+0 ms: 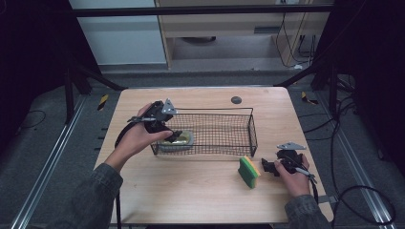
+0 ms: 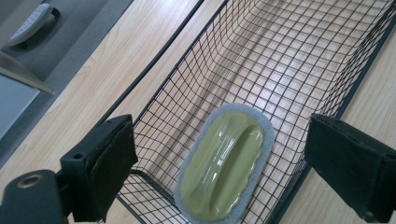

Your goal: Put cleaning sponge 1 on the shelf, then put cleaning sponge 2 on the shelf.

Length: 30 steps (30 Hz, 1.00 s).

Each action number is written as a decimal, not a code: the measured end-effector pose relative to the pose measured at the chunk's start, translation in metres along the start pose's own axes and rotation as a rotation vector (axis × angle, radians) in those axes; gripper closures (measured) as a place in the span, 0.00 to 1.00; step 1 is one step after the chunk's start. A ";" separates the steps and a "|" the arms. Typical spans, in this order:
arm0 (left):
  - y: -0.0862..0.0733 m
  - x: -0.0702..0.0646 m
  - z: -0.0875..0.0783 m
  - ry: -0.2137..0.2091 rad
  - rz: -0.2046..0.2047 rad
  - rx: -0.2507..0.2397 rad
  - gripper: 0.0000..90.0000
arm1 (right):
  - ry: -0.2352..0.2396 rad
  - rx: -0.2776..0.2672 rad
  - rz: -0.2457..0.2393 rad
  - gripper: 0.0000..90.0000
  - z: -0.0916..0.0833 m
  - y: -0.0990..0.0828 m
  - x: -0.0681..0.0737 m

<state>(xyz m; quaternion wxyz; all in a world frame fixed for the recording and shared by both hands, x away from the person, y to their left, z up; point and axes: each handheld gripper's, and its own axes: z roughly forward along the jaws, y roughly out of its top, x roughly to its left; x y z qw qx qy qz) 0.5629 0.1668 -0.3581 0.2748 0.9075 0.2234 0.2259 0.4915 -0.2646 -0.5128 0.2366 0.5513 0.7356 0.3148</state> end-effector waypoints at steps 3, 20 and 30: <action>-0.004 0.000 -0.004 0.011 -0.025 -0.008 0.08 | 0.001 0.000 0.000 0.01 0.000 0.000 0.000; -0.093 -0.037 -0.018 0.097 -0.222 -0.073 0.06 | 0.011 0.130 -0.037 0.12 -0.028 0.001 0.005; -0.144 -0.049 0.000 0.042 -0.312 -0.040 0.06 | 0.005 0.199 -0.070 0.21 -0.052 0.006 0.011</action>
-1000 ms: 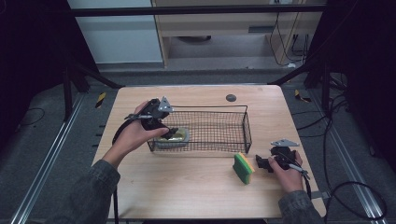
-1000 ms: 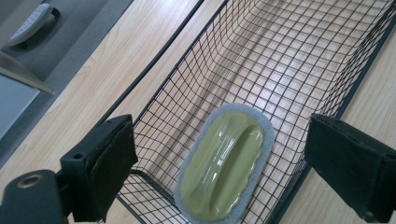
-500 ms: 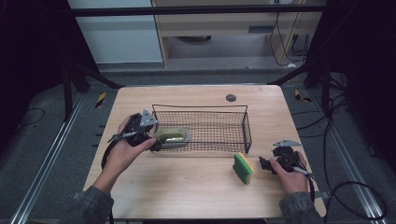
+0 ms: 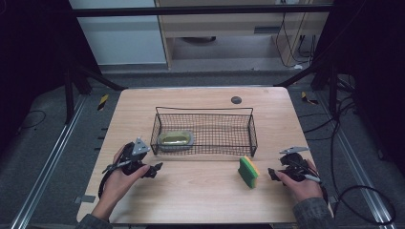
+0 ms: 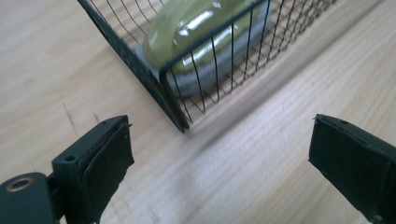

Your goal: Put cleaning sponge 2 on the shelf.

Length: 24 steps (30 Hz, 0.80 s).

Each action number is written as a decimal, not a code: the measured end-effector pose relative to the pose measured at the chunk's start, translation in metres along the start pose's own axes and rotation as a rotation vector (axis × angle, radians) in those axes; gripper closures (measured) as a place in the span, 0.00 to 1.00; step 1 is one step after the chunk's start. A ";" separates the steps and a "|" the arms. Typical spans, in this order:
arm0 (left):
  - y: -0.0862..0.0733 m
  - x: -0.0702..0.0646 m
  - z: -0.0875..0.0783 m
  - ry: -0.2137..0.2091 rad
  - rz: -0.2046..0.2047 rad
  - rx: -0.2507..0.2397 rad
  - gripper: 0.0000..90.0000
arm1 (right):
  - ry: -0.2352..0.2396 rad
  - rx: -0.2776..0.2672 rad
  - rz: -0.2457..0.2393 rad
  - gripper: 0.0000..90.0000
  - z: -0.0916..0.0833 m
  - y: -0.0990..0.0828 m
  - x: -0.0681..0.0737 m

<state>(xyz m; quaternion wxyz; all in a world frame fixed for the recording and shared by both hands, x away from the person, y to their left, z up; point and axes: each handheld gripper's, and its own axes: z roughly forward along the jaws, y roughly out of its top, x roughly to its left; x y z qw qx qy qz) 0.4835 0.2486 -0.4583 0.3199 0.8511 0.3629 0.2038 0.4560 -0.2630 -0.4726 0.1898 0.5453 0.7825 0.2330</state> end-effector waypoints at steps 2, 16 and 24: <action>-0.007 0.004 0.003 0.004 -0.042 0.008 0.06 | -0.003 0.002 0.004 0.23 -0.009 0.002 0.002; -0.029 0.003 0.026 -0.034 -0.095 0.105 0.07 | 0.015 -0.034 0.019 0.37 -0.071 0.031 0.001; -0.035 0.003 0.027 -0.029 -0.106 0.077 0.01 | 0.081 -0.024 -0.035 0.26 -0.084 0.059 0.011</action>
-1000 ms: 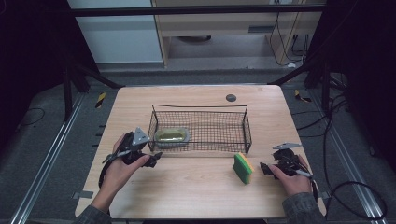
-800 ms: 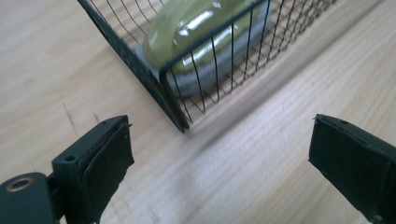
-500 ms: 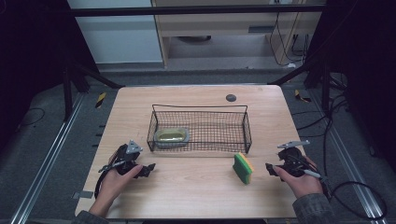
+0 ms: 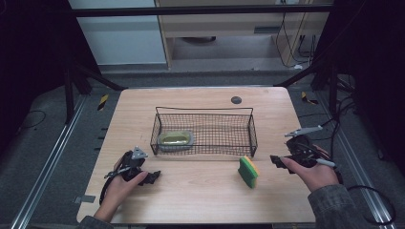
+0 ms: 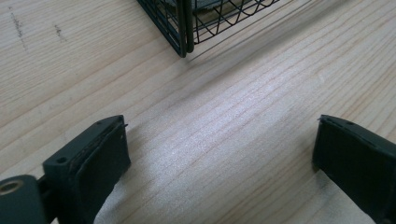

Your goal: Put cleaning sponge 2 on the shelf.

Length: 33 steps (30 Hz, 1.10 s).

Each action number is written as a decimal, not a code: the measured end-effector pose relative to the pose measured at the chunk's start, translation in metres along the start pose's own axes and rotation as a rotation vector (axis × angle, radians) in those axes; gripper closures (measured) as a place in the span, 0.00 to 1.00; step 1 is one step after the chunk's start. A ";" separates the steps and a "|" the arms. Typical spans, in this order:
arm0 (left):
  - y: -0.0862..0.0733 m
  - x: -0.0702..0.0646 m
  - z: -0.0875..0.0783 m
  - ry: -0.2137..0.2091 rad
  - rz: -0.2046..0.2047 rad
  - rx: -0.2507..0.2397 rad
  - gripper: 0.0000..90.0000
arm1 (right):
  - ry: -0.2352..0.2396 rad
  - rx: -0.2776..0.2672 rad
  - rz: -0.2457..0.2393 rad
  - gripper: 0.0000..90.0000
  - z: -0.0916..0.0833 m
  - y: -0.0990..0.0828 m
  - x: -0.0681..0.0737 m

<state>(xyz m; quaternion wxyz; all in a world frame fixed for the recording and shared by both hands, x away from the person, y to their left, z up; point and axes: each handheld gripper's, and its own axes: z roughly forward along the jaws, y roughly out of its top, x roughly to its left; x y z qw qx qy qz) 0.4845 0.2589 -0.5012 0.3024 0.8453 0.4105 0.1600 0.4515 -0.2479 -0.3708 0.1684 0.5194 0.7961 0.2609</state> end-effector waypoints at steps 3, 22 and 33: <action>-0.003 0.002 0.001 -0.012 0.009 -0.031 0.00 | 0.017 0.003 -0.021 0.22 0.001 0.007 0.005; -0.009 0.006 0.002 -0.029 0.025 -0.081 0.00 | 0.107 0.057 -0.115 0.29 0.020 0.041 0.054; -0.008 0.006 0.002 -0.034 0.030 -0.076 0.00 | 0.089 0.199 -0.128 0.34 0.057 0.031 0.076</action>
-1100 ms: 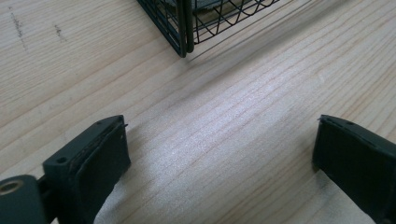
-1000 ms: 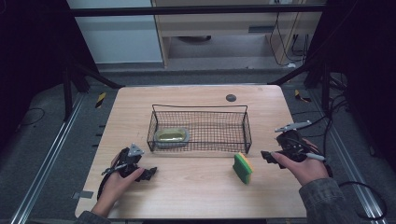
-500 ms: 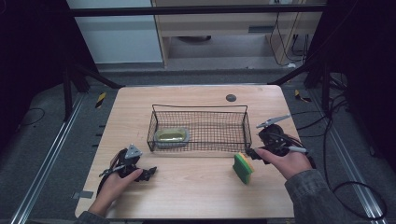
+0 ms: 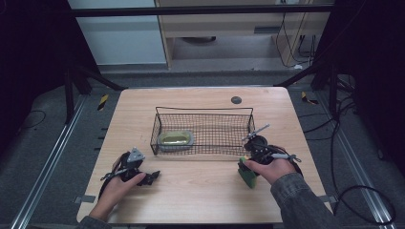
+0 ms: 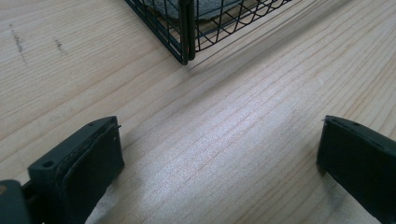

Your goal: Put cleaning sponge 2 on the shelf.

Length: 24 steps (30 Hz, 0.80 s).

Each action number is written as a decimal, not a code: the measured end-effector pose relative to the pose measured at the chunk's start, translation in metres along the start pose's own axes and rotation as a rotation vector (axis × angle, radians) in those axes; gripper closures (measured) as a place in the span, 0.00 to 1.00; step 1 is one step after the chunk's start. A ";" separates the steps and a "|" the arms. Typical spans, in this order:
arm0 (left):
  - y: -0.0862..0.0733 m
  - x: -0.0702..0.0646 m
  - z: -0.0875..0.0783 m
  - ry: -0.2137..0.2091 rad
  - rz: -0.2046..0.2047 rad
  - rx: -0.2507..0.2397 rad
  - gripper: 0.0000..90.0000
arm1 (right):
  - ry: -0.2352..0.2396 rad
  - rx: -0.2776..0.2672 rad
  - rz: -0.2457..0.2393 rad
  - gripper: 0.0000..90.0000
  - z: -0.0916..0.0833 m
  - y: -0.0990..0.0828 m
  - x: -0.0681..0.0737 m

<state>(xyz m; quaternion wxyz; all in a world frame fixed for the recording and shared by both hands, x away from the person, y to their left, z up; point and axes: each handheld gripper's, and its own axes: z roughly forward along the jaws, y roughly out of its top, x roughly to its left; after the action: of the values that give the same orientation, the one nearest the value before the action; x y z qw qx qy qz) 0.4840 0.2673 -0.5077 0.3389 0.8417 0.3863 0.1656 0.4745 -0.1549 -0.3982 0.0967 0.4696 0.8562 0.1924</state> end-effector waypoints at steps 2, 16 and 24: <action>0.000 0.000 0.000 0.001 0.000 0.002 0.00 | 0.001 0.026 -0.010 0.35 0.005 -0.001 0.001; 0.000 0.000 0.000 0.001 0.000 0.002 0.00 | 0.011 0.127 -0.020 0.59 0.023 -0.007 0.003; 0.000 0.000 0.000 0.000 0.001 0.001 0.00 | 0.024 0.080 -0.003 0.71 0.009 -0.013 -0.011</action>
<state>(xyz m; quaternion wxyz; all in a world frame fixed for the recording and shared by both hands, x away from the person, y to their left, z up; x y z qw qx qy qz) 0.4840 0.2675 -0.5077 0.3382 0.8421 0.3860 0.1657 0.4732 -0.1682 -0.4117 0.0681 0.4694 0.8650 0.1636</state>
